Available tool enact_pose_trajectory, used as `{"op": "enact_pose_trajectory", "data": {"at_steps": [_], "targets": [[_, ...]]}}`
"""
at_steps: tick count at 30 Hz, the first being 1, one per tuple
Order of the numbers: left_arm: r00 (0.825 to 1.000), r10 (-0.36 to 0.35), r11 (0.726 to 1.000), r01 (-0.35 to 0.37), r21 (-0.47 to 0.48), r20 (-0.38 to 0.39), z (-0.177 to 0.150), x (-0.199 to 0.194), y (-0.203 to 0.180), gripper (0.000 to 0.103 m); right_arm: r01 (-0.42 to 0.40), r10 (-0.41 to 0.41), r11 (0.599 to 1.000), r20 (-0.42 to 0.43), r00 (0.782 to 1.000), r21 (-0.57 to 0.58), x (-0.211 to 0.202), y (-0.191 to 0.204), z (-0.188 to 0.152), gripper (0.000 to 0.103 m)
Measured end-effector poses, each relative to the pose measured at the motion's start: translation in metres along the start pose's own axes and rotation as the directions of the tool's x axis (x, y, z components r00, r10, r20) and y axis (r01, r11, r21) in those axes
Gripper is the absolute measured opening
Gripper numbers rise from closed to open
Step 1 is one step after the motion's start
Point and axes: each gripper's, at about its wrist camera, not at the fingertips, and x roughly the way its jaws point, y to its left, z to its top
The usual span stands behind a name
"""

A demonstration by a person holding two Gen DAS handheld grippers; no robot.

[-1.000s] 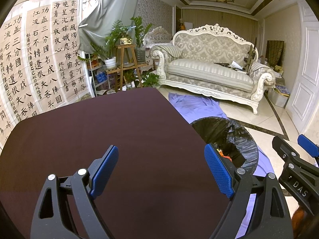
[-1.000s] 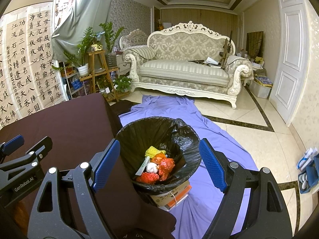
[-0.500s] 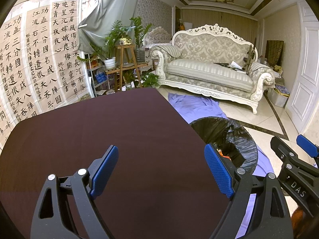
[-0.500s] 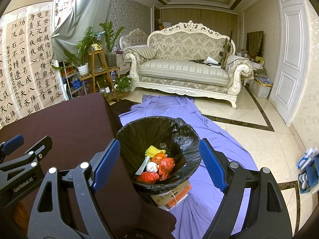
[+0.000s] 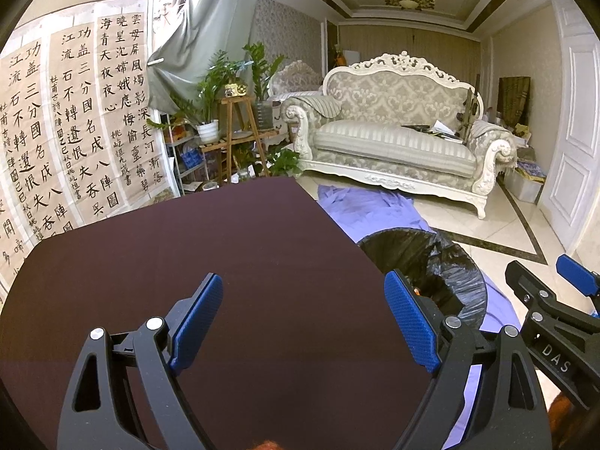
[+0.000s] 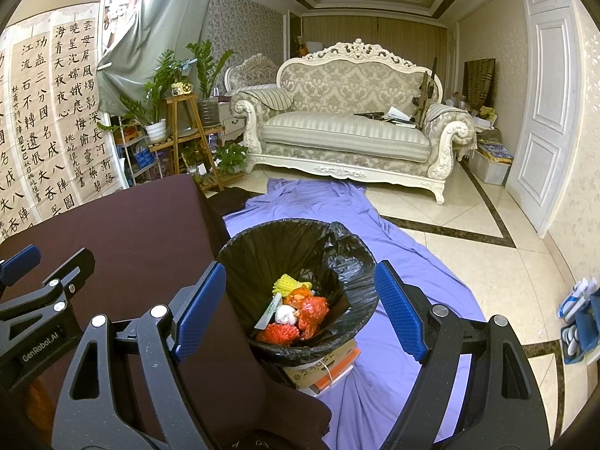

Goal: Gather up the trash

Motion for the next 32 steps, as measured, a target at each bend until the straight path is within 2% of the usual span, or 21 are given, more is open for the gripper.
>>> {"op": "enact_pose_trajectory", "data": {"at_steps": [16, 21, 32], "targets": [[1.000, -0.014, 1.000, 0.014, 0.001, 0.001, 0.002, 0.000, -0.008, 0.085, 0.000, 0.000, 1.000, -0.002, 1.000, 0.000, 0.000, 0.000, 0.002, 0.080], [0.999, -0.001, 1.000, 0.001, -0.008, 0.032, 0.002, -0.004, -0.014, 0.085, 0.001, -0.001, 1.000, -0.002, 1.000, -0.001, 0.000, 0.001, 0.002, 0.080], [1.000, 0.025, 1.000, -0.025, -0.015, 0.014, -0.001, 0.001, 0.004, 0.085, -0.023, 0.023, 0.999, -0.015, 1.000, -0.023, 0.008, 0.017, -0.002, 0.080]]}}
